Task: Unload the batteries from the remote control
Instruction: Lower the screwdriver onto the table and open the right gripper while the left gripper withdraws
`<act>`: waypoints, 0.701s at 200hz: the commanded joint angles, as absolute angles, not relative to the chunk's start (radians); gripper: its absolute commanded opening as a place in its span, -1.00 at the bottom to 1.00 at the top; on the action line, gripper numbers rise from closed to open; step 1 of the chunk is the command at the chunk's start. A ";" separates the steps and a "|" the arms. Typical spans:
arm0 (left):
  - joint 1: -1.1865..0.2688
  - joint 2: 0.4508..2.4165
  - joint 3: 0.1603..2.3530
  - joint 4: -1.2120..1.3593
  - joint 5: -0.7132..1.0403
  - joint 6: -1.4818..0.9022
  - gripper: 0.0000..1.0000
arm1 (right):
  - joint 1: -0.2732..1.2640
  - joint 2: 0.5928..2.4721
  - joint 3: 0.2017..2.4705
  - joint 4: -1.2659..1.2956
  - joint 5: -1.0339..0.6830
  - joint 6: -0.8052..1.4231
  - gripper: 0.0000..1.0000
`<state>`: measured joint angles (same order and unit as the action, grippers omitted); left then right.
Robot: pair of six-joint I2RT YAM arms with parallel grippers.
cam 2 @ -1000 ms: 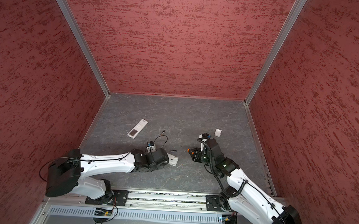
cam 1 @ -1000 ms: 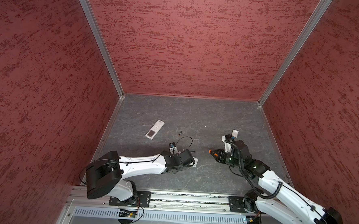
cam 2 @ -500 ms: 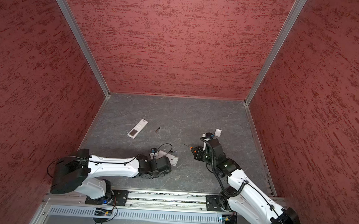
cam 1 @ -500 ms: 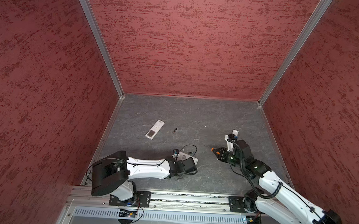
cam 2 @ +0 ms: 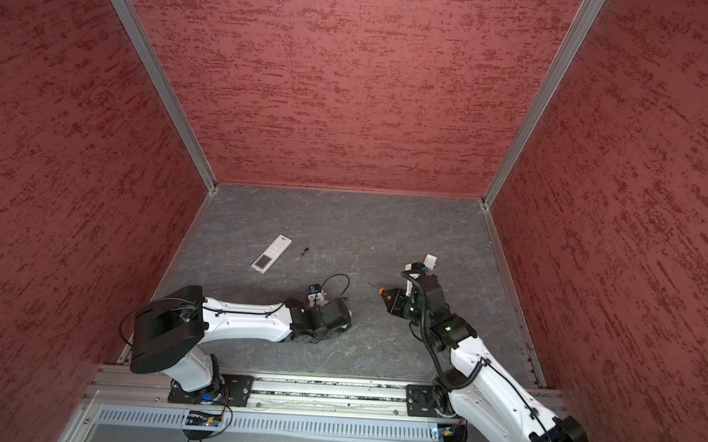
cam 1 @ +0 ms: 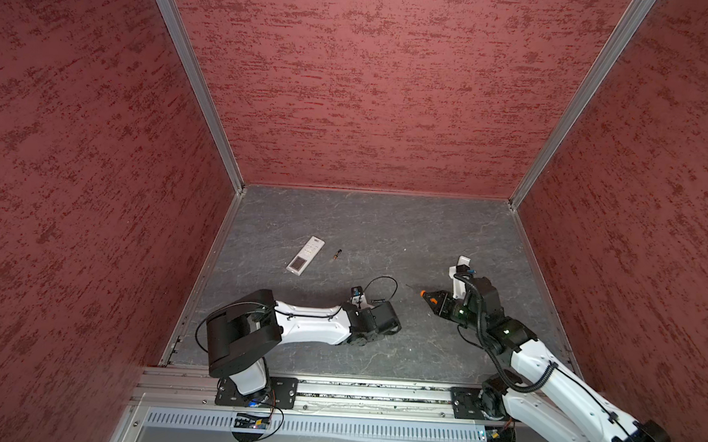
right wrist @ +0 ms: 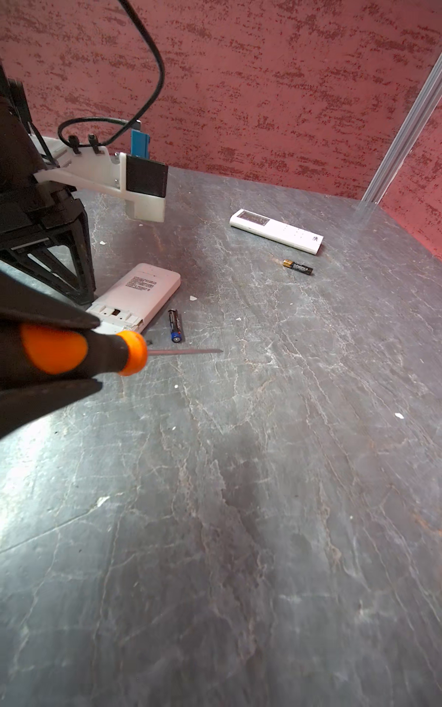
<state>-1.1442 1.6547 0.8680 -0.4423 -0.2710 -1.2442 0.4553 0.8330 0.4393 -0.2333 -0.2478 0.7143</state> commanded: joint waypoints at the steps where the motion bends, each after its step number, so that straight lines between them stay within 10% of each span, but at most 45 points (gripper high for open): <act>1: -1.115 1.712 0.870 -0.445 -0.255 -1.222 -0.40 | 0.435 0.819 0.431 -0.204 -0.279 0.706 -1.00; 140: -0.936 1.818 0.955 -0.395 -0.217 -1.032 -0.41 | 0.376 0.831 0.418 -0.183 -0.317 0.697 -1.00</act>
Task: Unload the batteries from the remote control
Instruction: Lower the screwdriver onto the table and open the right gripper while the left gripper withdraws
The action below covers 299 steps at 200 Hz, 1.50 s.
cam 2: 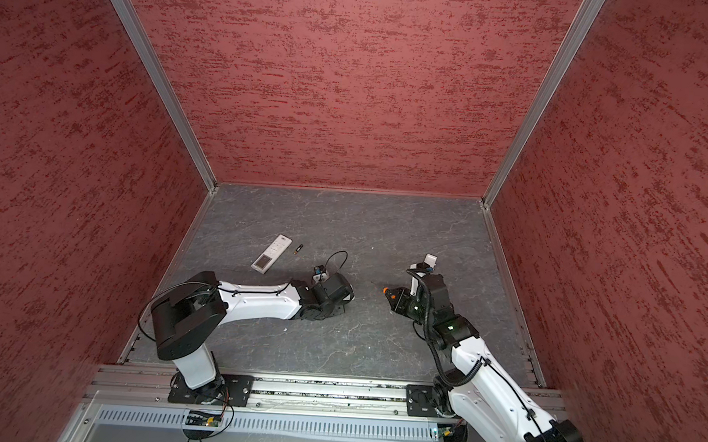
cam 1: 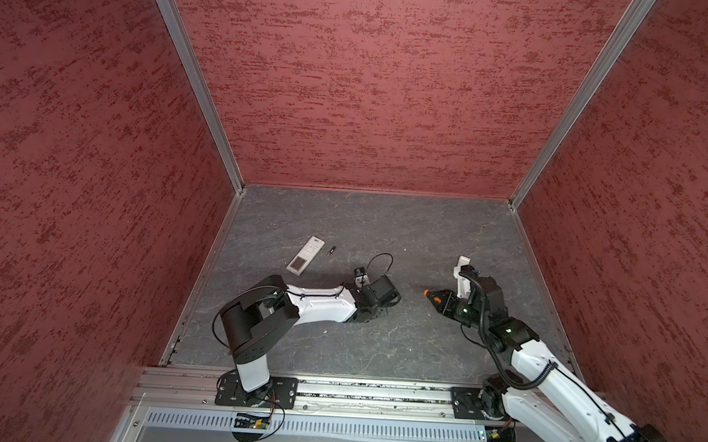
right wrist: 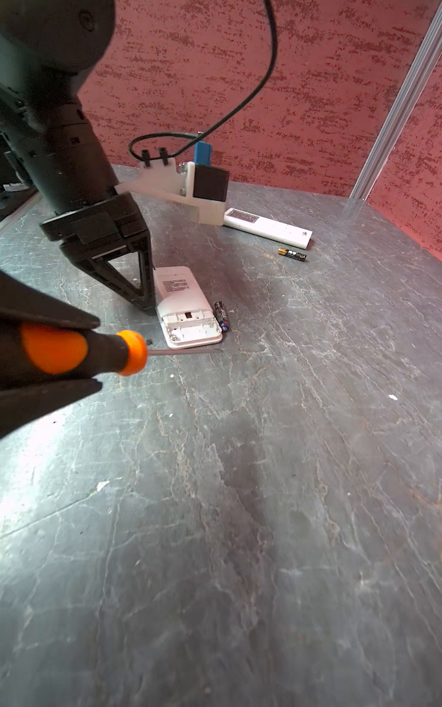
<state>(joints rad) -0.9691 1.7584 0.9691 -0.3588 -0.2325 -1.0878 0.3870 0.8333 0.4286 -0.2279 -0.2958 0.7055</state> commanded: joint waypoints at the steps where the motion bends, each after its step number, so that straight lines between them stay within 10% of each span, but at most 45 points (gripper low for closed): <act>1: -0.935 1.820 0.956 -0.394 -0.217 -1.031 -0.41 | 0.376 0.831 0.418 -0.183 -0.317 0.698 -1.00; 299: -1.023 1.656 0.928 -0.398 -0.286 -1.081 0.06 | 0.287 1.359 0.251 0.632 -0.314 0.698 -0.92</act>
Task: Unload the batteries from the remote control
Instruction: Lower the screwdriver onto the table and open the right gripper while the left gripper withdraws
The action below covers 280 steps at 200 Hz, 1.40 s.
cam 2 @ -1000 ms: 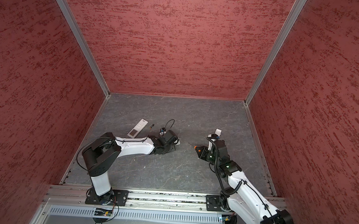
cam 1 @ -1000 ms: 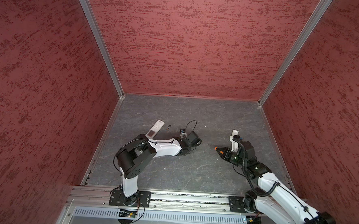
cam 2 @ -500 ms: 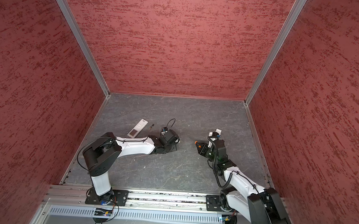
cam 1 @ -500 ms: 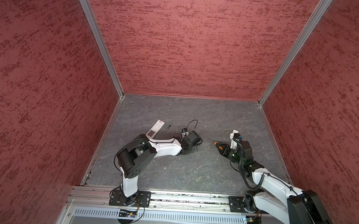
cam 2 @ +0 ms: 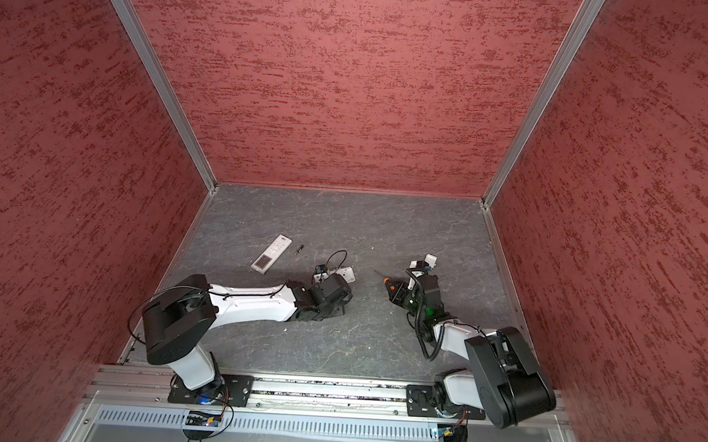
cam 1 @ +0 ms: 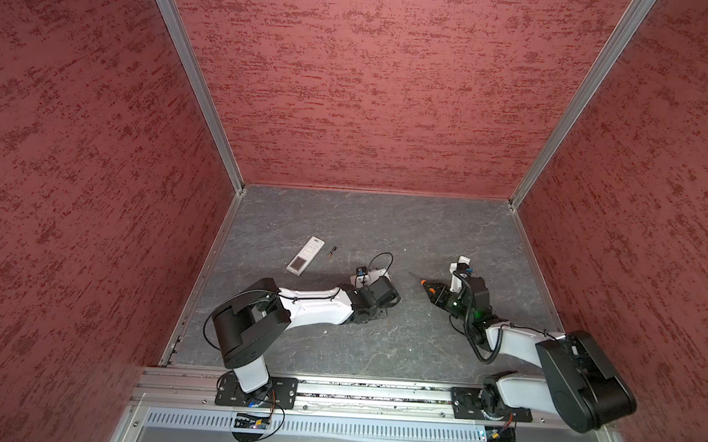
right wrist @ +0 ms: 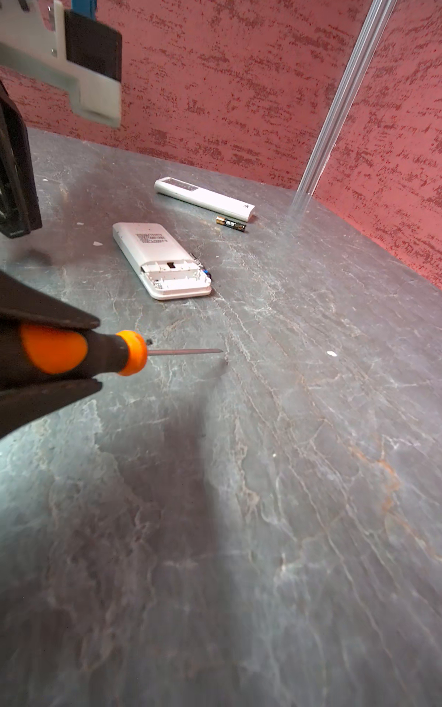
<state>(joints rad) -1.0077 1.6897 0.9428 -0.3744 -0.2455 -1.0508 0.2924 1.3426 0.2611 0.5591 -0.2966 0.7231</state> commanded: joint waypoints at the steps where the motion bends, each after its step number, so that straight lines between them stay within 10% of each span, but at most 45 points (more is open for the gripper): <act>1: -1.023 1.655 0.928 -0.398 -0.287 -1.081 0.06 | 0.287 1.360 0.250 0.632 -0.314 0.697 -0.91; 100: -1.053 1.502 0.853 -0.463 -0.382 -1.127 0.08 | 0.287 1.339 0.219 0.580 -0.280 0.679 -0.12; 280: -0.468 1.354 0.917 -0.690 -0.193 -0.557 0.59 | 0.360 1.004 0.334 0.077 -0.259 0.573 0.02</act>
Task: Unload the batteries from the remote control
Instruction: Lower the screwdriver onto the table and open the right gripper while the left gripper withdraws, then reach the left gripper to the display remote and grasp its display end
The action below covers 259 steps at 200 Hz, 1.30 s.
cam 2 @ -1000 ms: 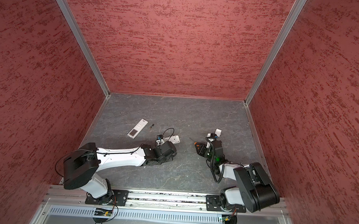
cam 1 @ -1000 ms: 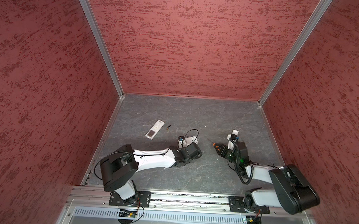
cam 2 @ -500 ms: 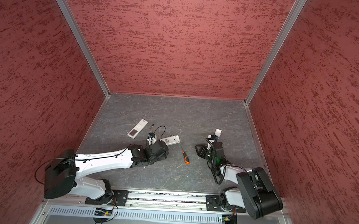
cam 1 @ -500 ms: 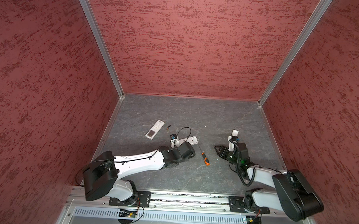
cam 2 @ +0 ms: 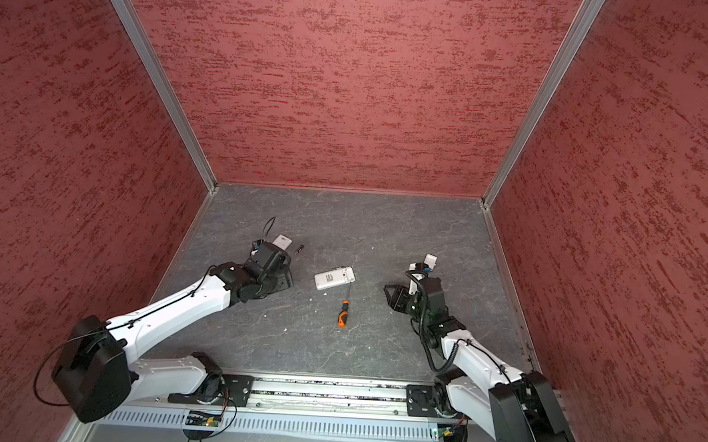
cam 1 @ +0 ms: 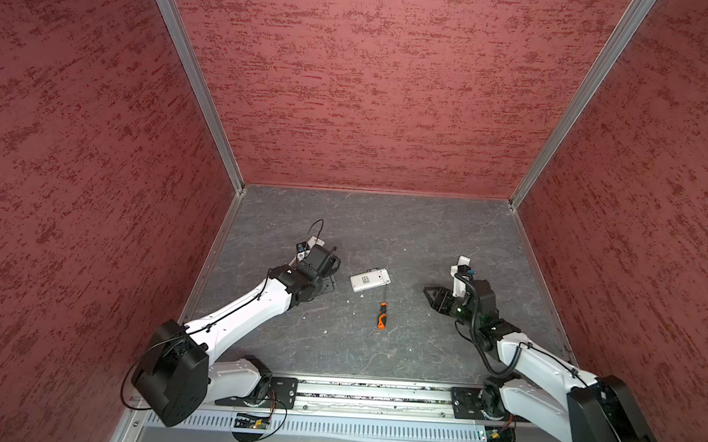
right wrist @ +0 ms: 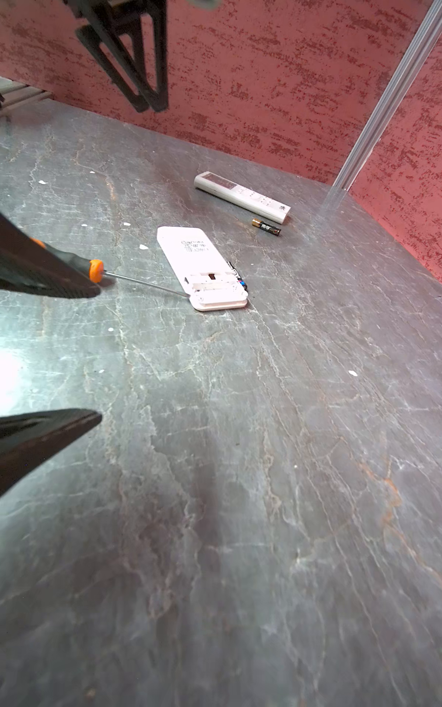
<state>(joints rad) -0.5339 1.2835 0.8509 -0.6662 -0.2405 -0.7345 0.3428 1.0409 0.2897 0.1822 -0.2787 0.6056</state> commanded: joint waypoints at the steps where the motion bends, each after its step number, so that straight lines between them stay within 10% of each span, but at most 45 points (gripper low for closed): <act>1: -0.464 1.359 0.920 -0.690 -0.193 -0.552 0.60 | 0.360 1.003 0.334 0.075 -0.259 0.572 0.03; 142: -0.233 1.946 1.392 -0.693 -0.202 -0.113 0.71 | 0.373 0.841 0.352 -0.078 -0.188 0.629 0.14; 259: -0.227 2.045 1.405 -0.712 -0.155 -0.094 0.67 | 0.374 0.987 0.392 0.026 -0.191 0.644 0.14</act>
